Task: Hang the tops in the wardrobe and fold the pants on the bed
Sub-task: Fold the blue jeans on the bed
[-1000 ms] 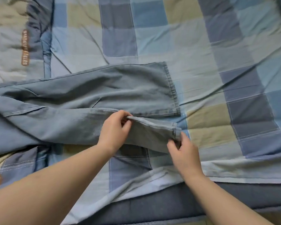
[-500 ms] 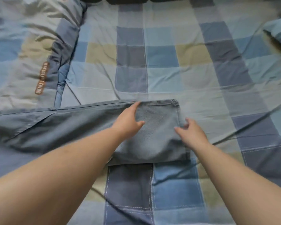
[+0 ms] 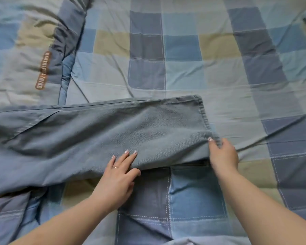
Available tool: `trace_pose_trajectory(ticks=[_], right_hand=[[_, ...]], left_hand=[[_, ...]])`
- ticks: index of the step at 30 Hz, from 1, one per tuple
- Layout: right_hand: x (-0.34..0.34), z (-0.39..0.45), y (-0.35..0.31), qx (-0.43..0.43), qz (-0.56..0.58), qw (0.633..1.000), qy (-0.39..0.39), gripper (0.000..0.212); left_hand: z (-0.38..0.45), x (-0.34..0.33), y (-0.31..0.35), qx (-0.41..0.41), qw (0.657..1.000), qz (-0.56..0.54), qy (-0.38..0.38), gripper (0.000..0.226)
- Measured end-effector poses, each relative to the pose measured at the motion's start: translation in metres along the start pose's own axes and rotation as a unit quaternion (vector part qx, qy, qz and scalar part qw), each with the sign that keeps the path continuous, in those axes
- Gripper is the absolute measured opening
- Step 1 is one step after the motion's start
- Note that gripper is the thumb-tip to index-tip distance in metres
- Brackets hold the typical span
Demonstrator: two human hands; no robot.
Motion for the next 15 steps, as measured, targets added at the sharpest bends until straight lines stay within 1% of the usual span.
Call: trace_pose_trajectory(ticks=[1, 3, 4, 5, 6, 8, 9, 10, 11, 12, 13, 14, 15], right_hand=[[-0.001, 0.004, 0.001, -0.017, -0.011, 1.000, -0.024, 0.031], [-0.017, 0.002, 0.011, -0.057, -0.061, 0.988, -0.133, 0.034], [-0.023, -0.001, 0.018, -0.069, -0.064, 0.981, -0.169, 0.036], [-0.025, -0.005, 0.022, -0.074, -0.052, 0.979, -0.185, 0.037], [-0.026, -0.006, 0.025, -0.075, -0.021, 0.980, -0.183, 0.036], [-0.022, -0.006, 0.030, -0.086, 0.060, 0.982, -0.158, 0.029], [-0.022, -0.007, 0.033, -0.102, 0.107, 0.977, -0.153, 0.028], [-0.025, -0.008, 0.035, -0.132, 0.167, 0.964, -0.161, 0.028], [-0.032, -0.013, 0.035, -0.168, 0.227, 0.941, -0.185, 0.026], [-0.037, -0.018, 0.033, -0.190, 0.265, 0.922, -0.206, 0.025], [-0.040, -0.019, 0.031, -0.193, 0.274, 0.918, -0.213, 0.028], [-0.037, -0.016, 0.031, -0.171, 0.256, 0.931, -0.198, 0.033], [-0.028, -0.009, 0.030, -0.132, 0.216, 0.955, -0.152, 0.039]], left_hand=[[0.000, 0.000, 0.001, -0.003, 1.000, 0.007, -0.004, 0.044], [0.000, -0.002, -0.002, 0.007, 1.000, 0.010, -0.009, 0.044], [0.001, -0.002, -0.003, 0.015, 1.000, 0.008, -0.013, 0.044], [0.002, -0.002, -0.004, 0.020, 1.000, 0.003, -0.011, 0.043], [0.003, -0.003, -0.004, 0.025, 1.000, -0.007, -0.008, 0.042], [0.004, -0.004, 0.001, 0.021, 0.999, -0.031, 0.003, 0.037], [0.004, -0.005, 0.004, 0.018, 0.999, -0.048, 0.012, 0.034], [0.005, -0.007, 0.006, 0.017, 0.997, -0.067, 0.018, 0.033], [0.006, -0.009, 0.009, 0.016, 0.996, -0.080, 0.019, 0.033], [0.007, -0.012, 0.011, 0.016, 0.996, -0.086, 0.015, 0.036], [0.008, -0.015, 0.013, 0.016, 0.996, -0.084, 0.010, 0.040], [0.010, -0.016, 0.015, 0.016, 0.997, -0.080, 0.006, 0.044], [0.010, -0.017, 0.016, 0.018, 0.997, -0.076, -0.003, 0.048]])
Point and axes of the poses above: each hand's wrist, its own z-axis towards the middle knuckle, its own x-axis out of the back of the hand, y = z × x, the point moved 7 cm from there along z, towards the middle knuckle, and after that the axes turned 1 degree about z, right-handed, at the moved point
